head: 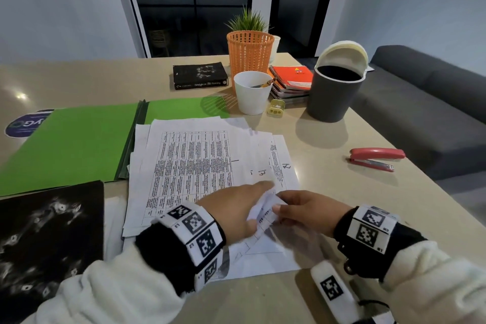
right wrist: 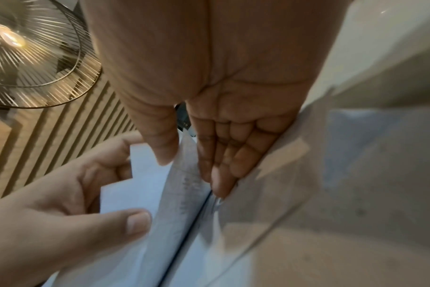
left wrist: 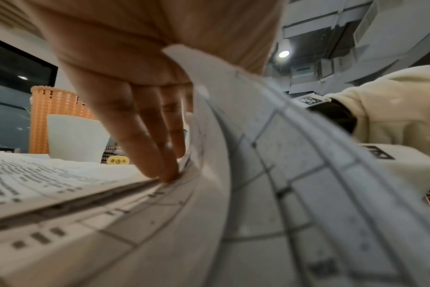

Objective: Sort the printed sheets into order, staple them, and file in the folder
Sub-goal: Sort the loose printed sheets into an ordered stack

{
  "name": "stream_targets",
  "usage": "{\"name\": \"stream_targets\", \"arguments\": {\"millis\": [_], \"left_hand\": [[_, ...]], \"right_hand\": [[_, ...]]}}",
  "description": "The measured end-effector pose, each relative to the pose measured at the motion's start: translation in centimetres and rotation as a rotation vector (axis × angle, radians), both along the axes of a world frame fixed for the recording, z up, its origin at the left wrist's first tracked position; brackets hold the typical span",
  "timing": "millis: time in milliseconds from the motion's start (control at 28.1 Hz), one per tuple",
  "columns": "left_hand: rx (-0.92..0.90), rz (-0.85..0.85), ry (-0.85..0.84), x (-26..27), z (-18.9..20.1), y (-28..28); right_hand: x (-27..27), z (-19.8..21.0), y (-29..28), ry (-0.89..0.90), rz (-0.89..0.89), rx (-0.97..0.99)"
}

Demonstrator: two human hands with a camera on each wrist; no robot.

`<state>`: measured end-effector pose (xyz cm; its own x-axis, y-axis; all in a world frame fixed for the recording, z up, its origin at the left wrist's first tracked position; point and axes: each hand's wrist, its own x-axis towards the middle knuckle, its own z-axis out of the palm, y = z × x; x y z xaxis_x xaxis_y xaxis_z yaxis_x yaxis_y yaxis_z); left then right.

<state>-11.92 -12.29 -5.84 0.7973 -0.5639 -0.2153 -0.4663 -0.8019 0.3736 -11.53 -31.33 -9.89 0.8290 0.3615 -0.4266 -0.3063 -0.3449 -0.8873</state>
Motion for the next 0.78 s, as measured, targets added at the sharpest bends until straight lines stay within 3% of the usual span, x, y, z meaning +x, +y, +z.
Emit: {"name": "stream_targets", "arguments": {"millis": [249,534,784], "left_hand": [[-0.073,0.047,0.005,0.9,0.5,1.5],[-0.119,0.208,-0.17,0.5,0.5,2.1],[-0.21,0.299,-0.215,0.2,1.9,5.0]], "right_hand": [[0.3,-0.8,-0.4,0.014,-0.053,0.001],[0.7,-1.5,-0.5,0.051,-0.18,0.134],[1.1,-1.7,-0.9,0.015,-0.108,0.004]]}}
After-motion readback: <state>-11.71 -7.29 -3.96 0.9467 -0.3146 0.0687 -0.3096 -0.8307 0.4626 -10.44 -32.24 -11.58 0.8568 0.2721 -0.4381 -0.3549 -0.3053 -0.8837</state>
